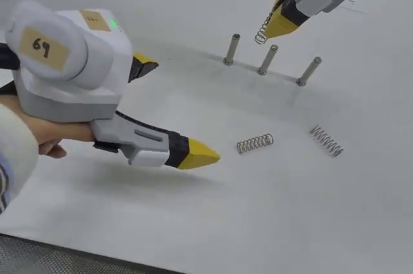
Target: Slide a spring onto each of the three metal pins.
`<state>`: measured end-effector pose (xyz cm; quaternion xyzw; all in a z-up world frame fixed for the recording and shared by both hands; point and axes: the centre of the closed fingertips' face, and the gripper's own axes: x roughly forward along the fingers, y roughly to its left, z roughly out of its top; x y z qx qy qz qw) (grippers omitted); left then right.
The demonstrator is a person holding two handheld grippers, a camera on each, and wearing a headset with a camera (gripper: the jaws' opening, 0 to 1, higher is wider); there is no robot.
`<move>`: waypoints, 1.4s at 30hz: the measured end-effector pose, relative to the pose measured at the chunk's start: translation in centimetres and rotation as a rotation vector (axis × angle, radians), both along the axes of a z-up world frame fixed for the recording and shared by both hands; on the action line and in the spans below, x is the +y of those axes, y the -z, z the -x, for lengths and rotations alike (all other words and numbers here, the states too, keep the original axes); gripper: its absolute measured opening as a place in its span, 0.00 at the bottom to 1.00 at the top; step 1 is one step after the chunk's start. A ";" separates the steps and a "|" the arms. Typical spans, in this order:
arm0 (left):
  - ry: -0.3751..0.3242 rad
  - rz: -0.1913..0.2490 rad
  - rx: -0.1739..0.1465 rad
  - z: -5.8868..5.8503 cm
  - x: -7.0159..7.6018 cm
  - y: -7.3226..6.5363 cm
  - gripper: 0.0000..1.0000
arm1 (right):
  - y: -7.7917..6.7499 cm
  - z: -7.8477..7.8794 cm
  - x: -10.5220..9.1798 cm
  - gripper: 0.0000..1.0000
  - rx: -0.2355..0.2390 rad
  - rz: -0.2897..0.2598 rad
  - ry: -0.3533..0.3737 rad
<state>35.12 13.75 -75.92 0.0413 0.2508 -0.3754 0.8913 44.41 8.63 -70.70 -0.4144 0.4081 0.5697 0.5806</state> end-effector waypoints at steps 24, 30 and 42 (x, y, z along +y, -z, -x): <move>-0.085 0.086 -0.020 -0.8 1.7 -1.8 0.98 | 2.3 -3.4 2.5 0.08 -0.015 0.047 0.032; -0.082 0.067 -0.029 -0.9 2.0 -1.9 0.98 | 2.9 -3.5 2.8 0.08 -0.001 0.060 0.034; -0.090 0.073 -0.028 -1.0 1.9 -2.0 0.98 | 3.3 -4.1 3.1 0.08 0.005 0.073 0.051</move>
